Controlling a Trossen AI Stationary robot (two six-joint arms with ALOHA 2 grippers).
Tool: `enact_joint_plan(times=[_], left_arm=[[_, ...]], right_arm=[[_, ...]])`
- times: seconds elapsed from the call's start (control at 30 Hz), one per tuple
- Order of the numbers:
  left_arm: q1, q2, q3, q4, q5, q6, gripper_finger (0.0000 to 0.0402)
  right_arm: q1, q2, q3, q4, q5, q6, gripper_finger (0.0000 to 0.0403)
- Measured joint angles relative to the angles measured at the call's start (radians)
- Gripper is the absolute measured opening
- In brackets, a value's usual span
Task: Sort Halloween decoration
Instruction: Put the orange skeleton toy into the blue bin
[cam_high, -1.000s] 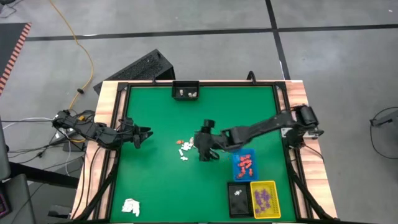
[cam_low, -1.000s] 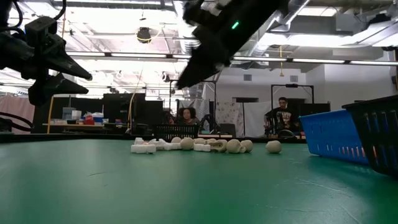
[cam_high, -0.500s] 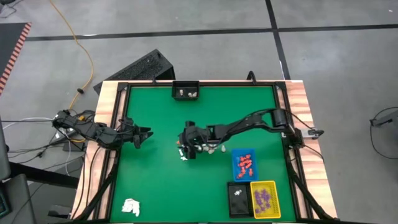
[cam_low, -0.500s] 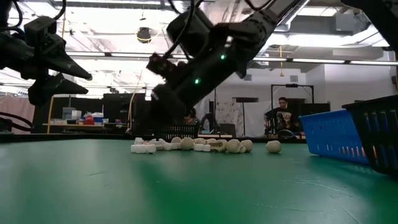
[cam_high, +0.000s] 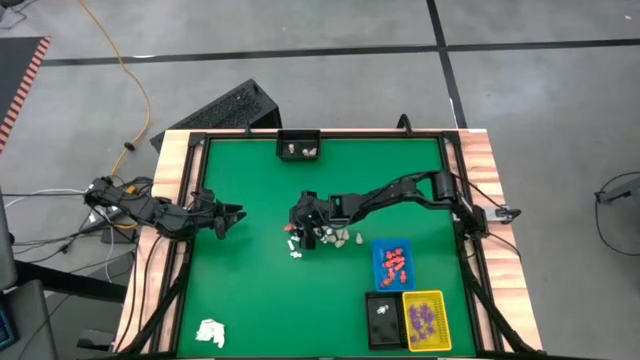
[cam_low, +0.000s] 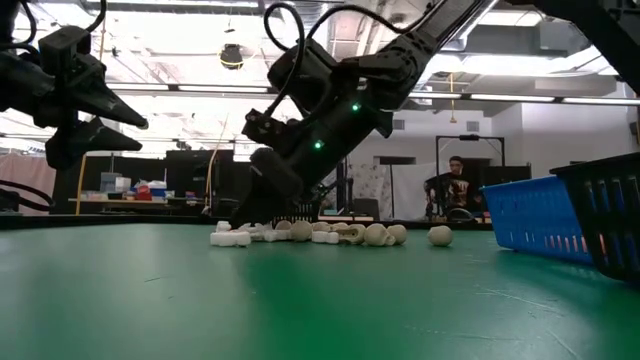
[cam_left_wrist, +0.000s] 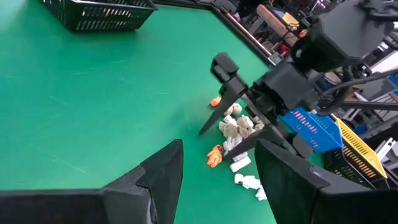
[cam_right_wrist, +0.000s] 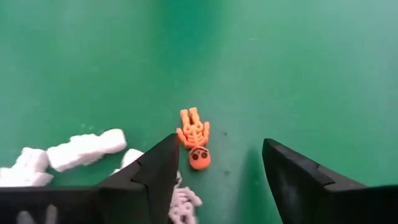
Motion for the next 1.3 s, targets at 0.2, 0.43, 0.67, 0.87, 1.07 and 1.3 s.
enact_joint_plan(times=[0.2,0.43,0.67,0.87,1.07,1.3], left_arm=[[0.000,0.000,0.000,0.000,0.001,-0.004,0.0189],[0.000,0.000,0.000,0.000,0.001,-0.010,0.0189],[0.000,0.000,0.000,0.000,0.001,-0.013,0.0189],[0.000,0.000,0.000,0.000,0.002,-0.021,0.0189],[0.000,0.000,0.000,0.002,0.006,-0.025,0.0189],[0.000,0.001,0.000,0.003,0.010,-0.030,0.0189]], right_arm=[[-0.011,0.002,0.000,-0.009,-0.020,0.042,0.0176],[-0.022,-0.002,-0.001,-0.016,-0.019,0.073,0.0064],[-0.029,-0.009,0.008,-0.006,-0.010,0.092,0.0012],[-0.040,-0.053,0.057,-0.034,-0.006,0.062,0.0008],[-0.058,-0.142,0.072,-0.149,0.006,0.039,0.0004],[-0.067,-0.314,0.074,-0.344,0.044,0.023,0.0003]])
